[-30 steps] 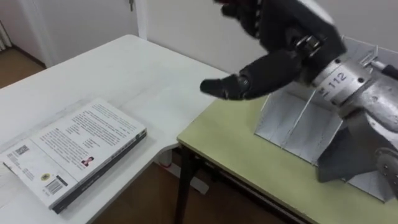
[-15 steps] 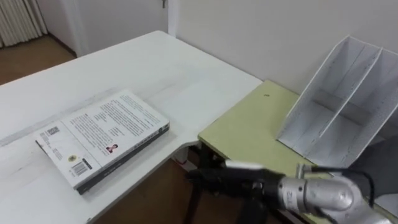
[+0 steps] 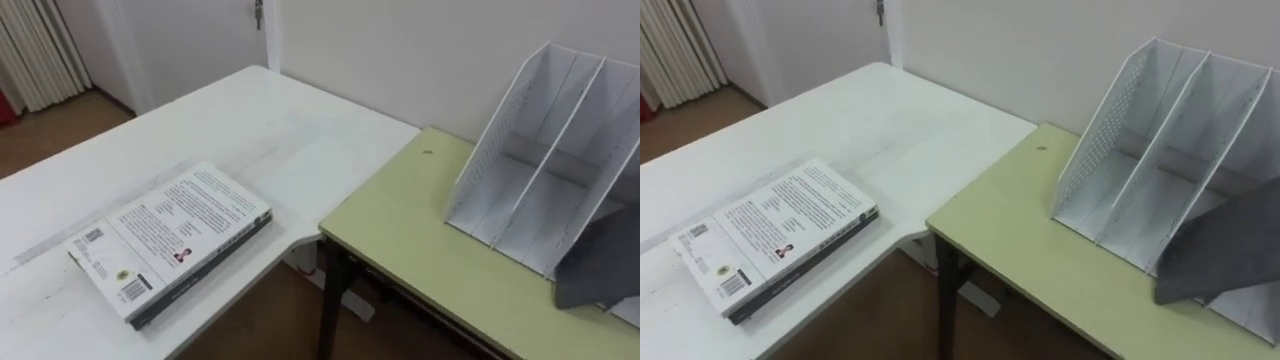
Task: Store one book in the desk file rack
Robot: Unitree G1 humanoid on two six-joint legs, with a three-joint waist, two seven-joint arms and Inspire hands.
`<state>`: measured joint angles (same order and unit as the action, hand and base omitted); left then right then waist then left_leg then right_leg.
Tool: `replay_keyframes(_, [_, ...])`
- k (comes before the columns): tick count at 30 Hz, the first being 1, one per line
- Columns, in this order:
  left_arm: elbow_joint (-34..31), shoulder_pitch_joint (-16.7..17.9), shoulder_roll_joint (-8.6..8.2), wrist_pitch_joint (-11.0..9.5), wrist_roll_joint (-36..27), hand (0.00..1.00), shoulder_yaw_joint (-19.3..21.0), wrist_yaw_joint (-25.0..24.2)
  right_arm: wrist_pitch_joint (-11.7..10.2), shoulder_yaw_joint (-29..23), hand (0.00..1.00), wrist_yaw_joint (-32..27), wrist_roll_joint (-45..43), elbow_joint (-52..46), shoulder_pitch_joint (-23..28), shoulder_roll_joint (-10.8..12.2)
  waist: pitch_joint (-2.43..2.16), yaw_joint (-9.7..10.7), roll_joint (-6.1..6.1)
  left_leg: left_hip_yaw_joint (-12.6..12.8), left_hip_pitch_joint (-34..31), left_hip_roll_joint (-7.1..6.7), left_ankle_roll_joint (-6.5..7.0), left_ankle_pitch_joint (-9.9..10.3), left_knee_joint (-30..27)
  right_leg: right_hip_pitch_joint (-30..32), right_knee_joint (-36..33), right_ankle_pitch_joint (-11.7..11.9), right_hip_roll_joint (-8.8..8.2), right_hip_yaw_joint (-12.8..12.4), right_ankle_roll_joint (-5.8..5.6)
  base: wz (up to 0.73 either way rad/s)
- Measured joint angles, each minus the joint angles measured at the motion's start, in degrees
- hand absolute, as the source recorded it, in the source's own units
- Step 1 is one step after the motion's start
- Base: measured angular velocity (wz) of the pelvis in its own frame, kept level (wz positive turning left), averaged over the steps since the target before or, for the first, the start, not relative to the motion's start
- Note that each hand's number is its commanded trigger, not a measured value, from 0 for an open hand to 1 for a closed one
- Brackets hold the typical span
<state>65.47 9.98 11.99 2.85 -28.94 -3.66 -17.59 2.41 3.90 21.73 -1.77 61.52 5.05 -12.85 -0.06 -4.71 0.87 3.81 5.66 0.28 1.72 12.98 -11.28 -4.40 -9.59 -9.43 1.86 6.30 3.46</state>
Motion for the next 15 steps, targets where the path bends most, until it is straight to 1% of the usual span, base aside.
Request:
replay_keyframes(2, [-0.05, 0.84, -0.52, -0.03, 0.26, 0.00, 1.72, 0.40, 0.00, -2.00, 0.00, -2.15, 3.30, 3.28, 0.24, 0.60, 0.03, 0.32, 0.16, -0.75, -0.01, -0.14, 0.02, 0.01, 0.03, -0.58, 0.05, 0.03, -0.04, 0.19, -0.06, 0.14])
replay_keyframes(3, [-0.24, 0.87, -1.00, 0.00, 1.55, 0.00, 3.21, 0.62, -0.08, -3.65, 0.00, -3.08, 5.55, 5.17, 0.63, 0.94, 0.04, 0.97, 0.16, -1.06, -0.11, -0.25, 0.03, 0.02, -0.01, -0.67, 0.25, -0.06, -0.10, 0.42, -0.19, 0.19])
replay_keyframes(5, [-0.30, 1.11, -1.28, 0.30, 3.49, 0.00, 4.90, 0.65, -0.07, -5.51, 0.00, -4.17, 8.55, 7.40, 0.65, 0.96, 0.01, 1.60, -0.16, -1.47, -0.46, -0.37, 0.04, 0.03, -0.01, -0.67, 0.55, -0.08, -0.20, 0.83, -0.25, 0.15])
replay_keyframes(6, [-0.67, 1.31, -1.35, 0.71, 5.61, 0.00, 5.78, 0.74, 0.08, -6.44, 0.00, -4.84, 10.45, 8.61, 0.71, 0.94, 0.01, 1.97, -0.35, -1.69, -0.51, -0.77, 0.05, 0.02, 0.00, -0.71, 0.69, -0.08, -0.23, 1.03, -0.26, 0.10])
replay_keyframes(7, [-1.47, 1.49, -1.35, 0.83, 7.46, 0.00, 6.06, 0.97, 0.10, -6.75, 0.00, -5.80, 11.92, 9.31, 0.92, 0.93, 0.00, 2.59, -0.52, -1.86, -0.50, -0.82, 0.05, 0.03, -0.01, -0.78, 0.77, -0.09, -0.24, 1.27, -0.27, 0.11])
replay_keyframes(10, [-1.52, 1.31, -1.37, 0.96, 10.06, 0.00, 6.78, 1.24, 0.13, -7.68, 0.00, -7.01, 13.73, 9.80, 1.65, 0.95, -0.07, 3.49, -1.02, -2.25, -0.32, -0.91, 0.05, 0.02, -0.04, -1.31, 0.85, -0.16, -0.28, 1.69, -0.27, 0.08])
replay_keyframes(13, [-1.41, 1.30, -1.48, 0.98, 11.05, 0.00, 6.90, 2.17, 0.18, -7.55, 0.00, -8.10, 15.04, 9.92, 1.76, 1.00, -0.09, 4.18, -1.14, -2.18, 0.03, -0.95, 0.05, 0.02, -0.05, -1.64, 0.89, -0.37, -0.35, 1.77, -0.26, 0.00])
replay_keyframes(15, [-1.37, 1.32, -1.49, 0.98, 11.05, 0.00, 6.91, 2.41, 0.18, -7.50, 0.00, -8.55, 15.39, 9.97, 1.77, 1.10, -0.08, 4.27, -1.12, -2.13, 0.13, -0.98, 0.05, 0.01, -0.08, -1.60, 0.93, -0.42, -0.38, 1.78, -0.28, 0.00])
